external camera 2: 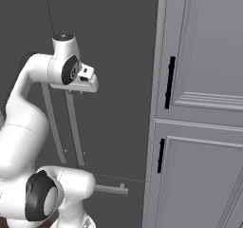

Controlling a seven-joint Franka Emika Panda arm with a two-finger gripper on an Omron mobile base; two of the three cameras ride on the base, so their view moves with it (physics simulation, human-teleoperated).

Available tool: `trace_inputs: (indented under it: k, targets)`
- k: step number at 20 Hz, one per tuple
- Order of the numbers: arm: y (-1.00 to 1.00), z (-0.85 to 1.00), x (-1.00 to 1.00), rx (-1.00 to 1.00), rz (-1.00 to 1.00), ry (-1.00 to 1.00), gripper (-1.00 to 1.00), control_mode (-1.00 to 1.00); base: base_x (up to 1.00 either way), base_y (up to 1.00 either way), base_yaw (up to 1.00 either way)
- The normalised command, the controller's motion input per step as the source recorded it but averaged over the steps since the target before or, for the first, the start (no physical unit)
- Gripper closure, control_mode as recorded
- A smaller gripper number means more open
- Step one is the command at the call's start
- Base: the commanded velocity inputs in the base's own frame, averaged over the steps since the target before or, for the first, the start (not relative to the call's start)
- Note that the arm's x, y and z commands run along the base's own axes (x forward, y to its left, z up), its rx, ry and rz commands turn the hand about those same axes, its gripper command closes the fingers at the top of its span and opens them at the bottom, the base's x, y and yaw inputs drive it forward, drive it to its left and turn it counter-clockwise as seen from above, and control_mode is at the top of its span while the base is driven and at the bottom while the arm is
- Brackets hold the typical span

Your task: Take the strawberry from the fridge and place it on top of the pancake, located on the dining counter.

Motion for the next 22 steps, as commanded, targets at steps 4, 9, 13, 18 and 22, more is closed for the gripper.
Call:
trace_inputs:
  k: [4,9,13,18,22]
  targets:
    - [0.0,0.0,0.0,0.0,0.0,0.0,-1.0,1.0,0.0,0.0,0.0]
    - [0.0,0.0,0.0,0.0,0.0,0.0,-1.0,1.0,-0.38,0.12,0.0]
    - [0.0,0.0,0.0,0.0,0.0,0.0,-1.0,1.0,-0.26,0.34,-0.02]
    - [0.0,0.0,0.0,0.0,0.0,0.0,-1.0,1.0,-0.08,0.37,-0.02]
    - [0.0,0.0,0.0,0.0,0.0,0.0,-1.0,1.0,-0.06,0.19,0.0]
